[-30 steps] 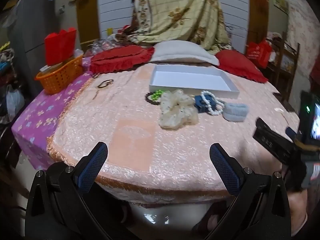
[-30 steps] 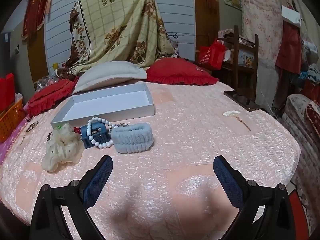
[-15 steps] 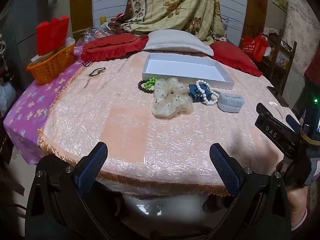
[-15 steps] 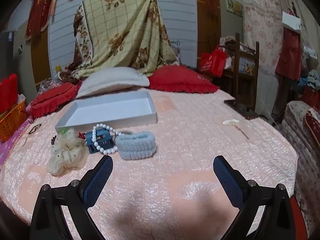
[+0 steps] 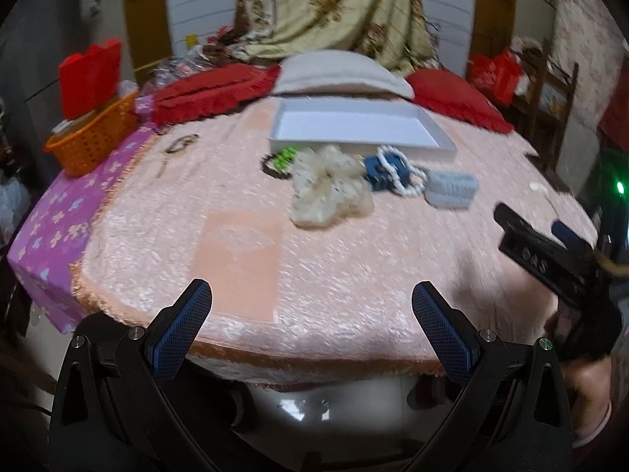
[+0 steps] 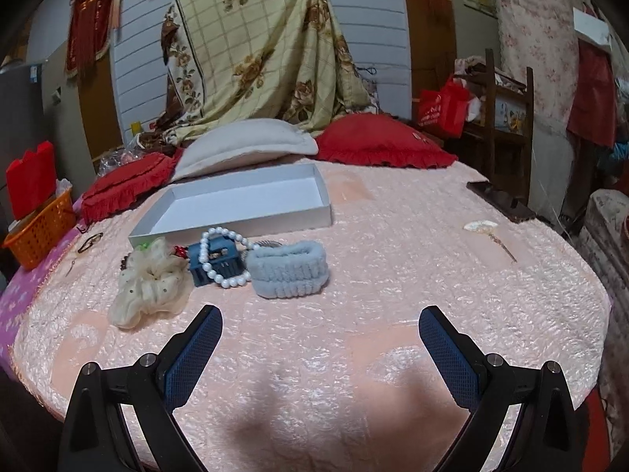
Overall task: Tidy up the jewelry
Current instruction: 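Move both tools toward the scrunchies beside the white tray, then grasp the cream scrunchie with left tool while right tool grasps the blue scrunchie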
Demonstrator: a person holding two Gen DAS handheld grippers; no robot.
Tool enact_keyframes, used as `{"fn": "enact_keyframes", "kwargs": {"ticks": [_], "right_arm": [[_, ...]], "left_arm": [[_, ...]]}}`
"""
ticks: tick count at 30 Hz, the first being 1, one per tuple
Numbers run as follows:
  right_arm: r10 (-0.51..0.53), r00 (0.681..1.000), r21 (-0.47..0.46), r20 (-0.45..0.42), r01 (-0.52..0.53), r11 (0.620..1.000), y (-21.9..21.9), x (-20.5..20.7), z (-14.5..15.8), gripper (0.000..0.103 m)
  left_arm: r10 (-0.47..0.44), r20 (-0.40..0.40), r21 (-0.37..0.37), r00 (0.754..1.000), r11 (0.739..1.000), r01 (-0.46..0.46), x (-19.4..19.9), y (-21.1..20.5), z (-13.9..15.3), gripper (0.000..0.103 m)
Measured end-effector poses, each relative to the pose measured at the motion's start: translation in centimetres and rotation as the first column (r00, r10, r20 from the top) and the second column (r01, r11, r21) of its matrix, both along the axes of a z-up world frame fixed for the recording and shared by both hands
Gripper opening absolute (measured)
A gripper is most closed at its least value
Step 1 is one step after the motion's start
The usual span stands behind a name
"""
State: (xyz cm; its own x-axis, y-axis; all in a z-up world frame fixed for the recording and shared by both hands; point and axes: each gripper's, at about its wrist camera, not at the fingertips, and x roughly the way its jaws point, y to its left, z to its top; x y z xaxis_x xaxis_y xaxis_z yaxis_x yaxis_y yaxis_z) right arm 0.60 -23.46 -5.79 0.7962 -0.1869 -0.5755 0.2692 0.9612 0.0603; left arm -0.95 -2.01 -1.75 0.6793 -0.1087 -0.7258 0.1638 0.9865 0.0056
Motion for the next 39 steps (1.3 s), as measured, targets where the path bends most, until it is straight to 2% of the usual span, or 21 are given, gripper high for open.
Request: {"fn": "enact_keyframes", "kwargs": {"ticks": [6,16,19,21,23,27,34,39], "right_arm": [[0.008,0.999,0.046,-0.053,-0.005,0.999,-1.2,0.7,-1.2,0.092],[0.123,0.99,0.12,-0.067,-0.114,0.986,-2.7,4.2,-0.5,0.084],[0.151,0.985,0.152,-0.082,-0.137,0.979,-3.0,5.9,-0.4,0.084],[0.164,0.983,0.206,-0.079,-0.145,0.968,-3.4,6.9,-0.5,0.084],[0.172,0.982,0.259,-0.08,-0.146,0.955,-3.9,7.8,-0.7,0.084],[0.164,0.982,0.301,-0.095,-0.129,0.945,-4.6,9.7,-0.8,0.084],[0.157,0.978,0.397,-0.137,-0.091,0.913,-5.9,12.2,-2.3,0.074],[0.164,0.973,0.395,-0.162,-0.088,0.914,-5.5,12.9,-3.3,0.073]], "left_arm": [[-0.029,-0.04,0.044,0.999,0.999,0.03,0.6,-0.8,-1.0,0.102],[0.097,0.005,0.065,0.995,0.993,-0.097,6.8,2.9,0.8,0.102],[0.101,-0.007,0.049,0.995,0.994,-0.101,9.3,3.5,0.9,0.102],[0.092,-0.02,0.036,0.996,0.995,-0.091,10.7,3.5,0.7,0.102],[0.085,-0.043,0.017,0.995,0.996,-0.084,12.5,3.5,0.1,0.102],[0.063,-0.098,-0.032,0.993,0.997,-0.066,15.5,3.2,-1.1,0.102],[0.048,-0.163,-0.053,0.985,0.997,-0.057,20.3,2.3,-3.6,0.102],[0.008,-0.264,-0.128,0.965,0.991,-0.043,22.3,1.5,-6.1,0.09]]}}
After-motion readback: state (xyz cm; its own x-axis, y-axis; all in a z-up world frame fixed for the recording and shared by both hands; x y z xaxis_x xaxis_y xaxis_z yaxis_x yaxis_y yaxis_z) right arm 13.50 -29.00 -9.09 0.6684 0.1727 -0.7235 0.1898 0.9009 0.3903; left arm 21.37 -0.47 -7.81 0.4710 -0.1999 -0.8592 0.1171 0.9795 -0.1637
